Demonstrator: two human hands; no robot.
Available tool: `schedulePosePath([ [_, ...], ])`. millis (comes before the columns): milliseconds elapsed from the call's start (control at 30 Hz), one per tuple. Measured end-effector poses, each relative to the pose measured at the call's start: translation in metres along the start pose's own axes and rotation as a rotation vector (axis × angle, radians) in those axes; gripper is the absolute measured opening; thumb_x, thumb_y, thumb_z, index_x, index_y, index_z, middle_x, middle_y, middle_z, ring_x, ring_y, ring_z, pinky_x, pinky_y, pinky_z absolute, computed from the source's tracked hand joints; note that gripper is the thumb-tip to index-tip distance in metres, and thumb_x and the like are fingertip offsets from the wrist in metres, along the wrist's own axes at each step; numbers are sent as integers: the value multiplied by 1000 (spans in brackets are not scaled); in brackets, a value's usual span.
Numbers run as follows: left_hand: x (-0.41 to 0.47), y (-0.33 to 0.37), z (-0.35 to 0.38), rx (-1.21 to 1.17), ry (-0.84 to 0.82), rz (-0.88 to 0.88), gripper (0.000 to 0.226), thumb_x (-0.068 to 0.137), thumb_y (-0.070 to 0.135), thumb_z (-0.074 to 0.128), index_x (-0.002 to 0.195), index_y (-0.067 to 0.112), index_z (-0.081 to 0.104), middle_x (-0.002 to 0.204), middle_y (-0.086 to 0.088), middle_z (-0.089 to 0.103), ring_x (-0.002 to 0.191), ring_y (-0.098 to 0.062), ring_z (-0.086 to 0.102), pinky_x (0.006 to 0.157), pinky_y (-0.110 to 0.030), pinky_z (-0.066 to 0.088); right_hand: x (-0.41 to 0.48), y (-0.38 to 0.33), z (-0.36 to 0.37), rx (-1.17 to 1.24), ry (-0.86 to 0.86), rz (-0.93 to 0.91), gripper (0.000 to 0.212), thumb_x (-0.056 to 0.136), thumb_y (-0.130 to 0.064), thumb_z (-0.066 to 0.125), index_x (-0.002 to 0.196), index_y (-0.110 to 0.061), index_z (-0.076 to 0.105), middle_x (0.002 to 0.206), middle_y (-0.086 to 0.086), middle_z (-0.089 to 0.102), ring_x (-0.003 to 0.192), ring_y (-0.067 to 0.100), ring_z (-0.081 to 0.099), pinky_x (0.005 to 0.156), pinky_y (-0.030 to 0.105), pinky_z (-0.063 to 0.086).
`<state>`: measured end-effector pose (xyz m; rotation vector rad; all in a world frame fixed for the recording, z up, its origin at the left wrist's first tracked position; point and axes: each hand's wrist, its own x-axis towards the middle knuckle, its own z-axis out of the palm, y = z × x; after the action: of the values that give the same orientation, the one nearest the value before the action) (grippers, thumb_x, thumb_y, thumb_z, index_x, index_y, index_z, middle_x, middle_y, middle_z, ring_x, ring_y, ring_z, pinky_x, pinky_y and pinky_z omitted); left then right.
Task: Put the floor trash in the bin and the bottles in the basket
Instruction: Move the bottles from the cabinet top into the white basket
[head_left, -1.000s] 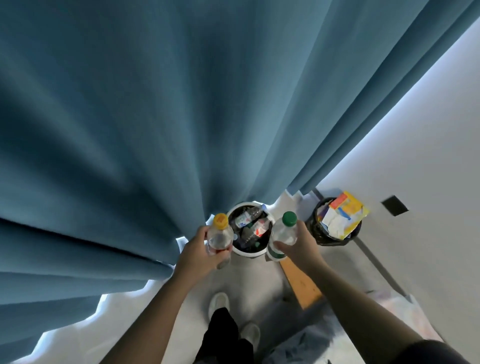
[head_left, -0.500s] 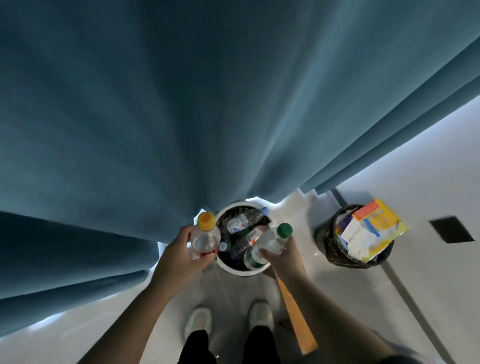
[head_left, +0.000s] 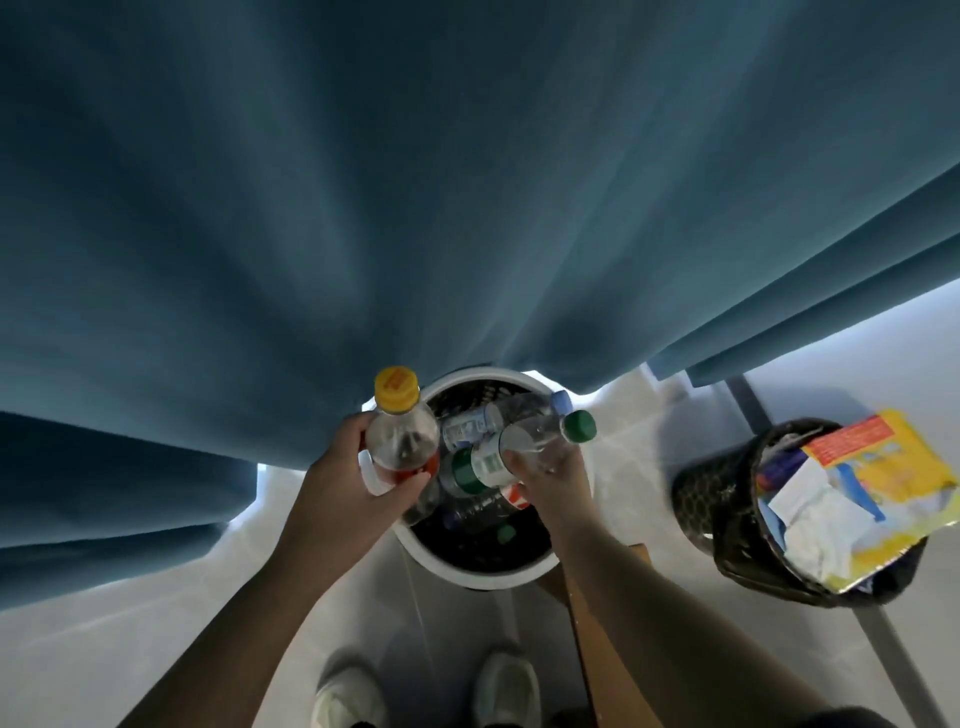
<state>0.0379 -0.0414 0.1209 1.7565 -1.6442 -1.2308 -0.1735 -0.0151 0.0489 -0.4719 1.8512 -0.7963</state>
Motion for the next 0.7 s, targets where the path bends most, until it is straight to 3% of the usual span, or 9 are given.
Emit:
schedulePosePath([
  [67, 3, -10, 7, -11, 9, 10, 52, 72, 27, 79, 109, 39, 45, 99, 24, 61, 95, 8, 56, 74, -12, 42, 14, 8, 7, -40, 1, 7, 76, 50, -56, 77, 114, -23, 52, 108, 0, 65, 96, 22, 65, 85, 47, 56],
  [167, 9, -19, 15, -29, 0, 25, 52, 72, 28, 79, 111, 35, 46, 99, 20, 62, 94, 2, 59, 75, -20, 47, 28, 9, 14, -71, -25, 23, 61, 68, -46, 78, 116, -19, 52, 109, 1, 66, 90, 19, 67, 78, 44, 59],
  [333, 19, -21, 29, -15, -4, 85, 55, 72, 34, 78, 115, 34, 45, 104, 21, 62, 96, 2, 59, 80, -24, 47, 35, 1, 4, -215, -52, 8, 47, 78, -40, 75, 109, -11, 55, 85, 5, 69, 68, 20, 71, 62, 40, 61],
  [467, 20, -9, 41, 1, -50, 151, 53, 73, 35, 77, 114, 38, 44, 102, 26, 60, 93, 15, 56, 72, -4, 42, 28, -6, -16, -358, -64, -47, 28, 81, -40, 72, 81, -18, 55, 72, 0, 66, 55, 18, 70, 56, 32, 60],
  [567, 17, -1, 57, -4, -88, 213, 52, 72, 33, 77, 113, 40, 44, 101, 23, 61, 93, 15, 56, 69, 2, 40, 27, -2, -35, -420, -95, -34, 30, 82, -39, 71, 77, -15, 53, 66, 4, 65, 45, 13, 64, 45, 23, 54],
  [633, 11, -3, 71, -8, -136, 237, 53, 72, 33, 78, 114, 37, 47, 102, 21, 62, 93, 11, 58, 73, -1, 43, 28, 8, -49, -436, -119, -11, 23, 85, -30, 69, 79, -12, 55, 61, 5, 66, 44, 14, 63, 47, 22, 54],
  [700, 5, -9, 86, 33, -182, 254, 58, 70, 42, 76, 120, 33, 48, 109, 18, 61, 98, 5, 59, 84, -16, 50, 26, 20, -63, -427, -138, -10, 12, 88, -18, 64, 85, -8, 58, 63, 6, 66, 48, 16, 64, 50, 24, 56],
])
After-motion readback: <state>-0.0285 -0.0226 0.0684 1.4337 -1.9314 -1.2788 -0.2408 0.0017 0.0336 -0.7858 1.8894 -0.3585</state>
